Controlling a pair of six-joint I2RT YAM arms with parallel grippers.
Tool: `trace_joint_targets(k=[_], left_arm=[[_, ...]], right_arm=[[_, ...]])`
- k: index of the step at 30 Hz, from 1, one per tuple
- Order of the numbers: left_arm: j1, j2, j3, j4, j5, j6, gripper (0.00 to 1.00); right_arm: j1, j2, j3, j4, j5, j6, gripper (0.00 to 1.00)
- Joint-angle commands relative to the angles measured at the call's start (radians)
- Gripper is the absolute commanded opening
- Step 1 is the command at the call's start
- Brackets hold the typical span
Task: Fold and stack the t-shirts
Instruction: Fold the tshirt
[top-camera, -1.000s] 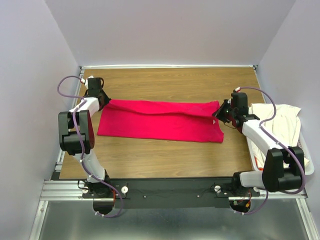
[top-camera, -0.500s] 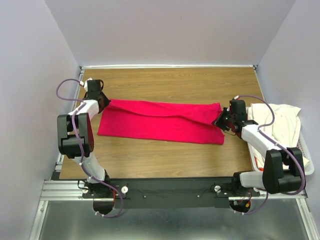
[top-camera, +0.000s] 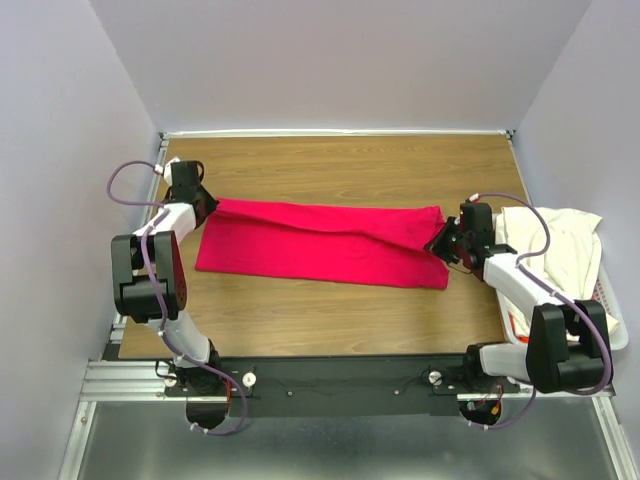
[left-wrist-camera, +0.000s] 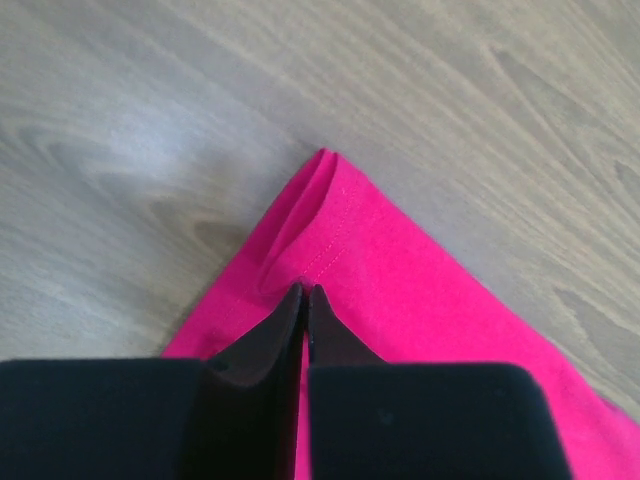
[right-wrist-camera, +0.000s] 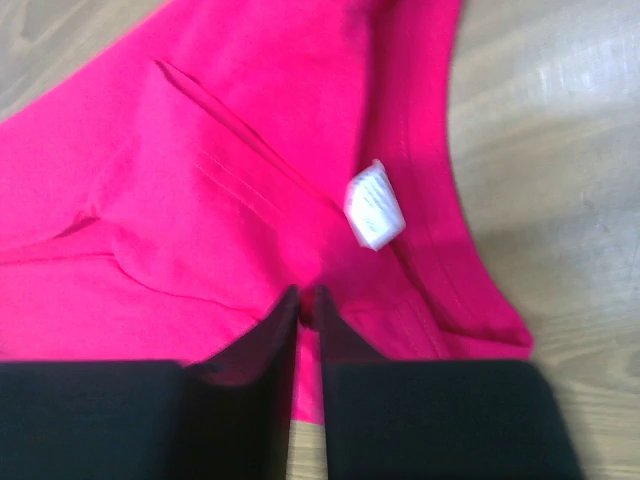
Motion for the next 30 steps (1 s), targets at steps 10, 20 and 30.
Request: trace_joint_targets(k=[10, 20, 30], left_arm=[[0.020, -0.119, -0.056, 0.027, 0.028, -0.051, 0.48], [-0.107, -0.146, 0.006, -0.024, 0.156, 0.090, 0.48], [-0.287, -0.182, 0.086, -0.077, 0.174, 0.211, 0.47]], right_arm=[[0.001, -0.015, -0.012, 0.037, -0.015, -0.003, 0.54], [0.042, 0.279, 0.243, 0.098, 0.043, -0.060, 0.52], [0.138, 0.466, 0.374, 0.096, 0.099, -0.103, 0.50]])
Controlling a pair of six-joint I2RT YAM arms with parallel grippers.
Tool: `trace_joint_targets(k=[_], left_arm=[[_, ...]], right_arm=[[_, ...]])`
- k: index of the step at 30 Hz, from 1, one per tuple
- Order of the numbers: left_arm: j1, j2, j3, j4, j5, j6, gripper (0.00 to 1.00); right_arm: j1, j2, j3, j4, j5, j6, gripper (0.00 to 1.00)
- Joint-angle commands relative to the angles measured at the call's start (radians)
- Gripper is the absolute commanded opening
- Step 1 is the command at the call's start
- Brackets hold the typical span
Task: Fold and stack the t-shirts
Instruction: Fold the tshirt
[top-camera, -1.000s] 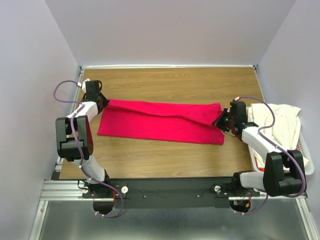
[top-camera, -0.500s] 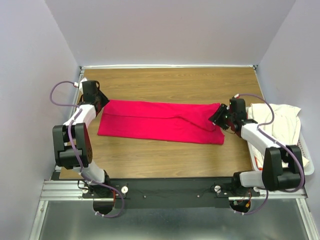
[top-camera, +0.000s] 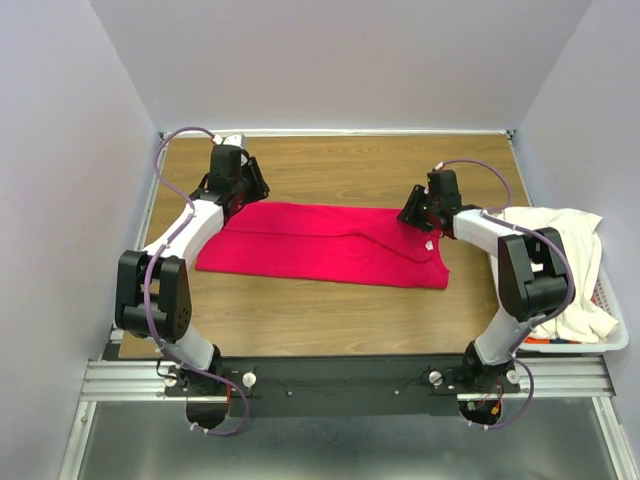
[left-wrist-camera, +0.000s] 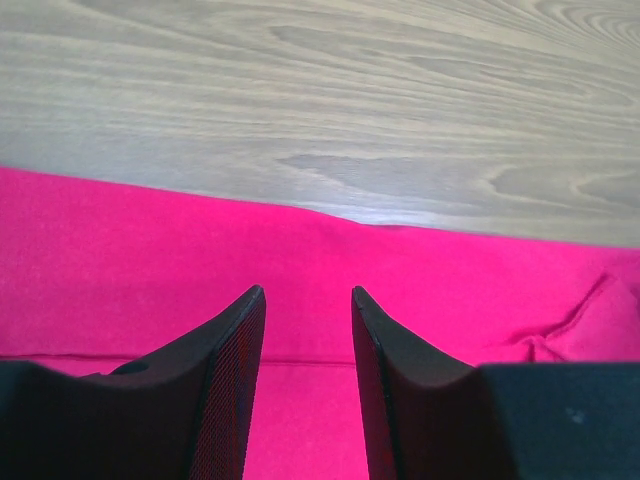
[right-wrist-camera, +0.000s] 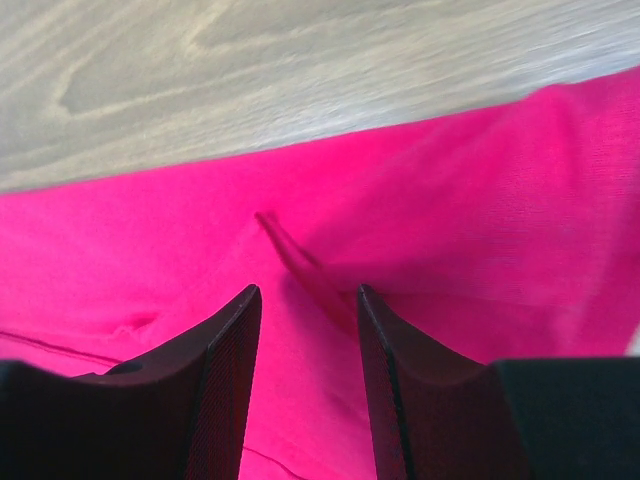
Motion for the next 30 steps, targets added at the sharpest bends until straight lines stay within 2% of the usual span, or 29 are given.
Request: trace_joint_targets(k=[1, 5, 9, 10, 12, 14, 30], left_arm=[[-0.019, -0.056, 0.025, -0.033, 0.016, 0.066, 0.48], [-0.022, -0.059, 0.023, -0.029, 0.021, 0.078, 0.47], [-0.022, -0.059, 0.011, -0.022, 0.032, 0.083, 0.47], [-0.022, -0.059, 0.008, -0.019, 0.032, 0.083, 0.47], [-0.022, -0.058, 0.003, -0.015, 0.039, 0.083, 0.47], [-0.022, -0.058, 0.002, -0.013, 0.045, 0.081, 0.47], [-0.031, -0.055, -0.011, -0.004, 0.076, 0.080, 0.48]], right_arm=[[0.043, 0.046, 0.034, 0.004, 0.057, -0.034, 0.50], [0.070, 0.062, 0.028, 0.002, 0.059, -0.038, 0.48], [0.086, 0.047, 0.014, -0.005, 0.051, -0.035, 0.35], [0.086, 0.040, 0.009, -0.007, 0.049, -0.032, 0.26], [0.092, 0.014, -0.003, -0.010, 0.040, -0.029, 0.19], [0.096, -0.007, -0.012, -0.018, 0.026, -0.025, 0.16], [0.228, -0.197, -0.193, -0.041, -0.018, 0.009, 0.15]])
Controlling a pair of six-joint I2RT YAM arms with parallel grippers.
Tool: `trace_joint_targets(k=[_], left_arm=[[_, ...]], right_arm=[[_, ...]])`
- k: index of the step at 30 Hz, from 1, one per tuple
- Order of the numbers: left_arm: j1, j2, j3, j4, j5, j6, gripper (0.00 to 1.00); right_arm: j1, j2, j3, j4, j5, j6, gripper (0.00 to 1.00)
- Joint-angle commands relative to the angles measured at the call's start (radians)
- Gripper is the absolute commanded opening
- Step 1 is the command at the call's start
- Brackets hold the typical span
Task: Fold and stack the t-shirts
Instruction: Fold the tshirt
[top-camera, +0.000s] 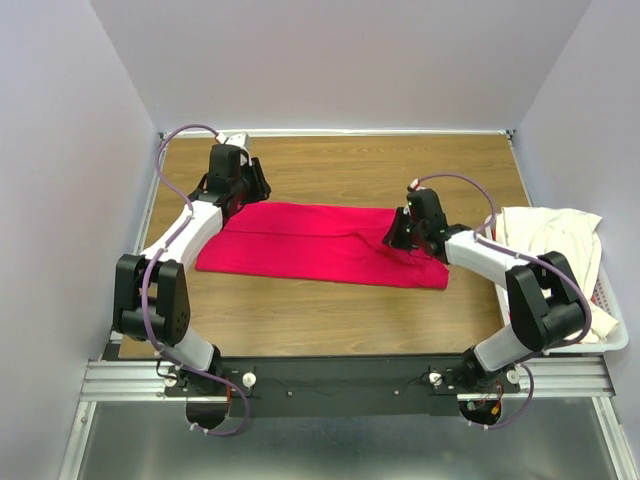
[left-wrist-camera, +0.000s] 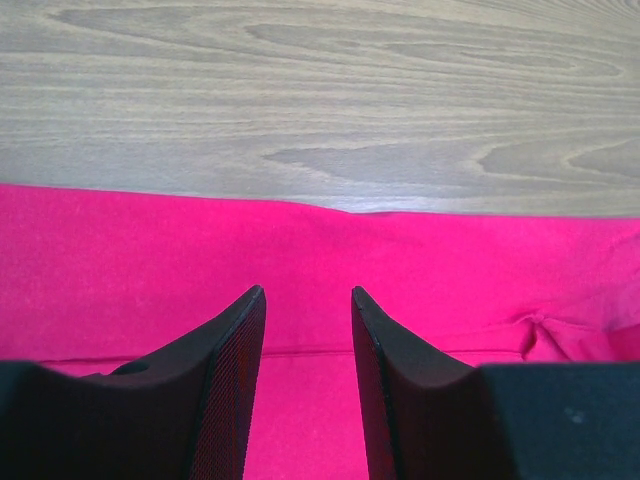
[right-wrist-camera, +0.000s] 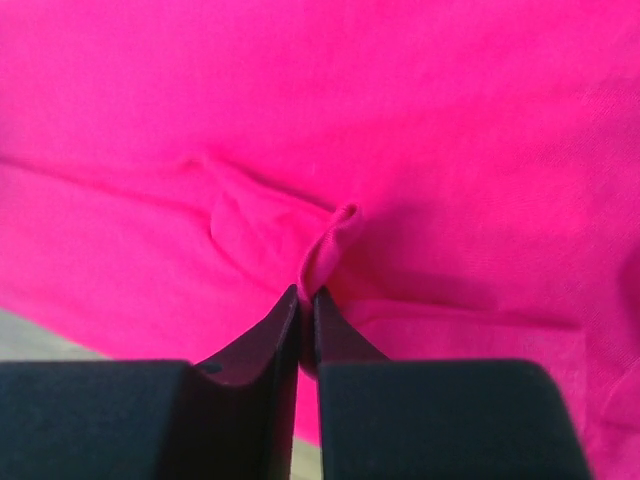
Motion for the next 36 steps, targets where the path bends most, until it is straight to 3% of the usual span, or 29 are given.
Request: trace_joint_targets(k=[1, 7, 13, 14, 19, 26, 36], left_arm=[[-0.007, -0.022, -0.012, 0.010, 0.033, 0.009, 0.48], [-0.015, -0.017, -0.013, 0.011, 0.038, 0.008, 0.47], [-0.018, -0.017, -0.015, 0.010, 0.036, 0.011, 0.48], [-0.018, -0.017, -0.013, 0.010, 0.035, 0.011, 0.47], [-0.018, -0.020, -0.013, 0.005, 0.032, 0.011, 0.48], [-0.023, -0.026, -0.019, 0.004, 0.024, 0.009, 0.47], [-0.033, -0.023, -0.019, 0.000, 0.024, 0.009, 0.48]], right_arm=[[0.039, -0.037, -0.060, -0.022, -0.019, 0.022, 0.18], [0.106, -0.053, -0.103, -0.023, 0.009, 0.004, 0.39], [0.111, -0.152, -0.112, -0.042, 0.058, -0.004, 0.52], [0.109, -0.167, -0.108, -0.048, 0.123, -0.002, 0.53], [0.109, -0.163, -0.050, -0.063, 0.210, -0.010, 0.52], [0.109, 0.048, 0.070, -0.069, 0.189, -0.018, 0.40], [0.128, -0.029, -0.028, -0.112, 0.127, -0.022, 0.35]])
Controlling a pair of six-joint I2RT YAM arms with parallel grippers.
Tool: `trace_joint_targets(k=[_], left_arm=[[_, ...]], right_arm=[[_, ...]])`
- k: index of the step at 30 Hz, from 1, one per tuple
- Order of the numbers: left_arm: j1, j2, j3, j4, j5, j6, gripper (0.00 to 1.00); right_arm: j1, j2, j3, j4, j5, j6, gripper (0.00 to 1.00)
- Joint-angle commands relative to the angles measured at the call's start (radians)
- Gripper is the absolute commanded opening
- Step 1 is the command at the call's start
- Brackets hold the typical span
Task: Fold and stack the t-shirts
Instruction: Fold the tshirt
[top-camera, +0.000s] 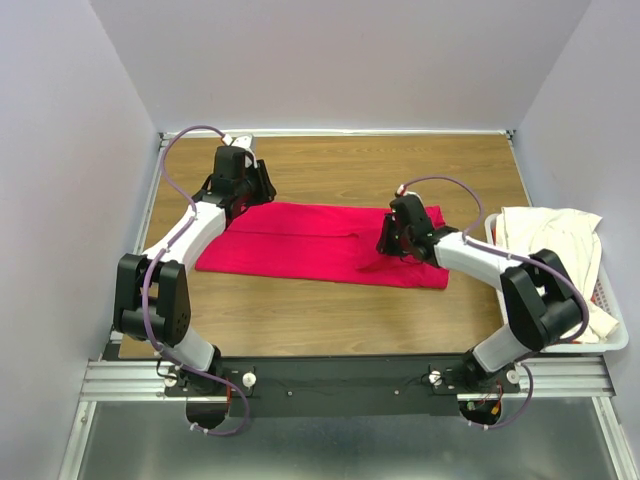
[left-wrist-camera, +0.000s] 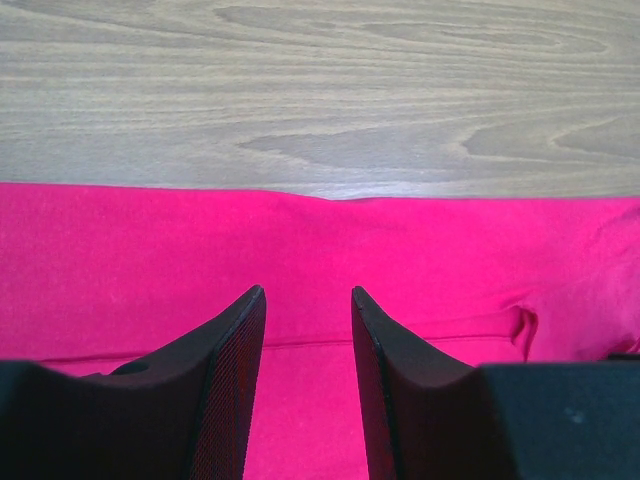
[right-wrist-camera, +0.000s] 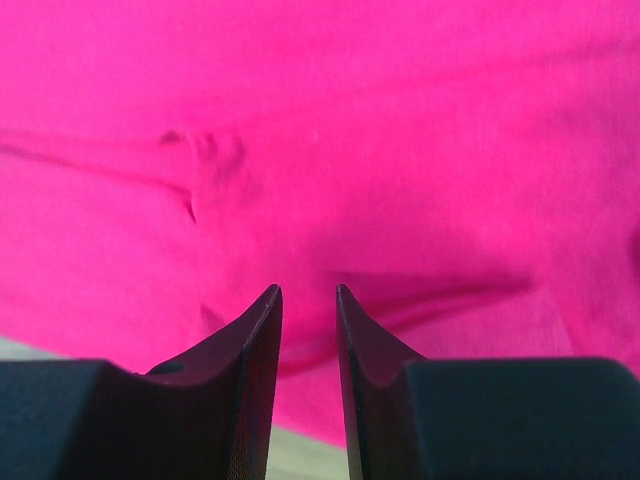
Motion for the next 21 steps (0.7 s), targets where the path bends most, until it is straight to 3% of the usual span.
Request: trace_joint_targets(k=[1, 13, 17, 21], left_arm=[[-0.009, -0.023, -0.011, 0.003, 0.009, 0.009, 0.47], [-0.015, -0.006, -0.010, 0.003, 0.018, 0.009, 0.47], [-0.015, -0.005, -0.010, 0.003, 0.022, 0.009, 0.47], [-0.017, -0.006, -0.013, 0.003, 0.021, 0.009, 0.47]], right_arm=[[0.017, -0.065, -0.060, -0.060, -0.028, -0.007, 0.34], [0.048, -0.327, -0.201, -0.189, -0.029, 0.072, 0.34], [0.048, -0.395, -0.186, -0.213, 0.032, 0.101, 0.34], [0.048, -0.364, -0.119, -0.213, 0.119, 0.107, 0.36]])
